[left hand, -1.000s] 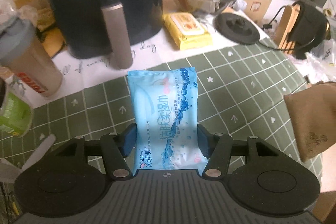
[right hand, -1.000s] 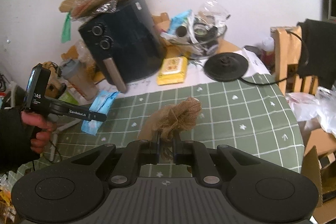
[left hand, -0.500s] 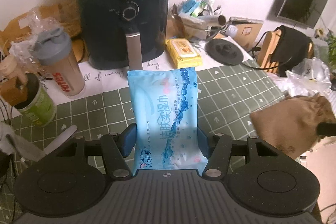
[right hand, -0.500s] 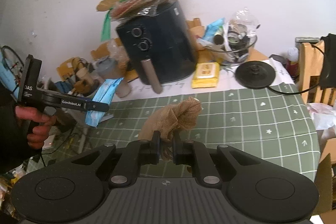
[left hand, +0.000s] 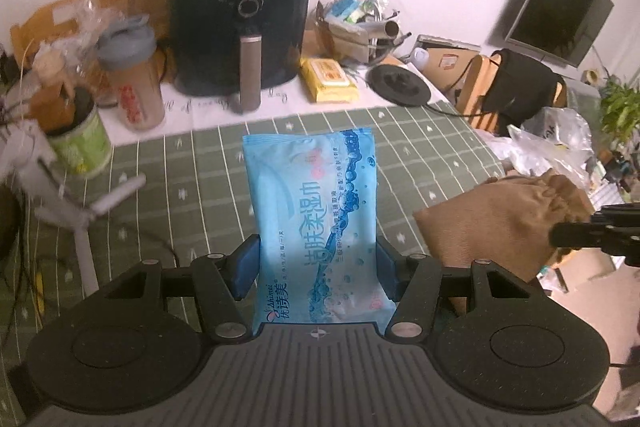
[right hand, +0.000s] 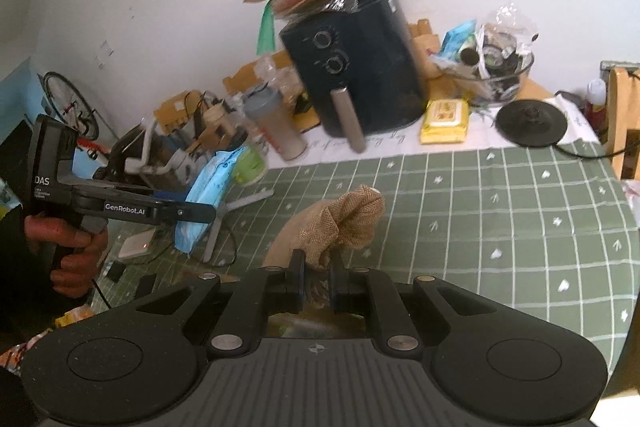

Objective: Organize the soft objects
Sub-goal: 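Carry the blue packet with the left gripper while the right carries the pouch to the box, then lower the pouch into the box and open the right gripper while the left releases the packet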

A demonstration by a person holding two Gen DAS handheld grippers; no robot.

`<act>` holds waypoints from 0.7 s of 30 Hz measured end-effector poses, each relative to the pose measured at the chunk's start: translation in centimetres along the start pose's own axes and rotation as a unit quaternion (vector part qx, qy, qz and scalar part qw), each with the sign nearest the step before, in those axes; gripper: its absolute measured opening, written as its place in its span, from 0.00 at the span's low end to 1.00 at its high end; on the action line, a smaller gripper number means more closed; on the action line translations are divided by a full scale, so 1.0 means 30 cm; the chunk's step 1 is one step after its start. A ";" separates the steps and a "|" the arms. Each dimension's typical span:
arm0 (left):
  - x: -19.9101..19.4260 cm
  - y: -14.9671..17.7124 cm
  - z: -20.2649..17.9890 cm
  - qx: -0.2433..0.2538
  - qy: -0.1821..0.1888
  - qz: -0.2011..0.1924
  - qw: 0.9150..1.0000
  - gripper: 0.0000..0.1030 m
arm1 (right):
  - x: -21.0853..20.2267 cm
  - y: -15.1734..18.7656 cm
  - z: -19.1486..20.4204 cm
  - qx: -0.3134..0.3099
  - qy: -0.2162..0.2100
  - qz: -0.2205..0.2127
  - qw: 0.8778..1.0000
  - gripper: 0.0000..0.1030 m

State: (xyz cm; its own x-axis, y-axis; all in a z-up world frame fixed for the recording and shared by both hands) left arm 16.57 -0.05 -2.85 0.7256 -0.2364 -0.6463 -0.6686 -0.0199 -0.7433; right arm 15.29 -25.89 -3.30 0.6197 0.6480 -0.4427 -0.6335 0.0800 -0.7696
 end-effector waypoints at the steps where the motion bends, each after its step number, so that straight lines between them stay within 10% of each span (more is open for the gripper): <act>1: -0.010 0.014 -0.004 -0.003 -0.001 0.002 1.000 0.56 | -0.007 0.014 0.012 -0.001 -0.002 0.004 1.000 0.13; 16: -0.144 0.157 -0.055 -0.045 0.008 0.008 0.999 0.56 | -0.052 0.163 0.110 -0.003 -0.033 0.075 0.997 0.16; 21: -0.173 0.198 -0.066 -0.054 0.012 0.013 0.998 0.56 | -0.036 0.231 0.112 -0.018 -0.004 0.103 0.995 0.67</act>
State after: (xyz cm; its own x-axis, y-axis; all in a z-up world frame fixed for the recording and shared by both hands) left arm 8.52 -0.85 -3.57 0.7040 -0.2605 -0.6607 -0.7023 -0.1174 -0.7021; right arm 8.68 -23.48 -6.60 0.4751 0.6531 -0.5897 -0.7295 -0.0824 -0.6790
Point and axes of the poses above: each gripper's, at about its wrist camera, not at the fingertips, and x roughly the way its jaws point, z to its left, y to its underside, the point moved 6 cm from there along x, roughly the way its jaws point, and after that the axes turned 14 degrees about -z, right-handed, at the moved point
